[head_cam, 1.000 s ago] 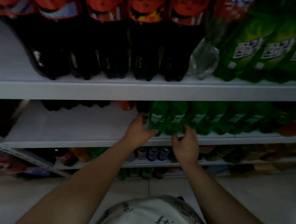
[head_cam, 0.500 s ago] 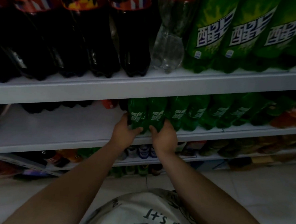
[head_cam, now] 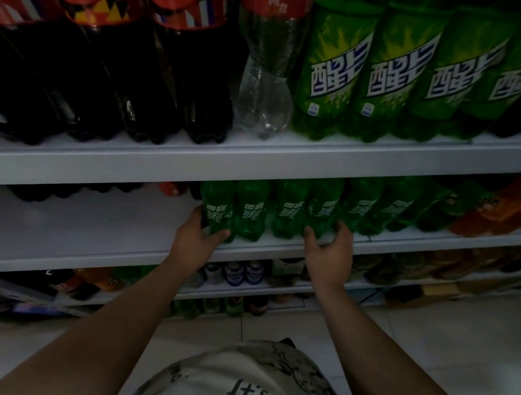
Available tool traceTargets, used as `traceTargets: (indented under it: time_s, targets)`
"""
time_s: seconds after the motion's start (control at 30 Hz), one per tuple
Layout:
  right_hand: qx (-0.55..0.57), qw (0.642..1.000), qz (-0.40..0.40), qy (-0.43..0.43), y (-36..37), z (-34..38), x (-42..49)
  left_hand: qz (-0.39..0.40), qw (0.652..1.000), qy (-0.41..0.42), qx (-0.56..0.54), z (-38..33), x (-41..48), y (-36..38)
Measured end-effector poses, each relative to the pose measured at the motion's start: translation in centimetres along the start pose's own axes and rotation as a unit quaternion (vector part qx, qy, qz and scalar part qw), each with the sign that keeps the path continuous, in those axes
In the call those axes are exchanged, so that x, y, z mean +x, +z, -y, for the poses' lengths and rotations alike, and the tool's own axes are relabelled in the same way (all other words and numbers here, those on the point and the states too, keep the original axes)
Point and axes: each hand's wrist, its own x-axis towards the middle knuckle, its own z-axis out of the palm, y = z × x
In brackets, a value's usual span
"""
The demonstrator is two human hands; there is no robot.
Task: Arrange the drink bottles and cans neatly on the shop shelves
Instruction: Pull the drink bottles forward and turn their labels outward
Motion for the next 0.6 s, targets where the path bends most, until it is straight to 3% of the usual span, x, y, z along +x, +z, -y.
traceTargets:
  time_s: [0.23,0.6]
  targets:
    - [-0.050,0.995,0.089,0.016,0.7,-0.6,2.2,-0.003,1.000,-0.013,0.006,0.0,0.1,-0.1]
    - [-0.035,0.996,0.079,0.022,0.7,-0.6,2.8,-0.024,0.999,-0.034,-0.029,-0.5,-0.7,0.8]
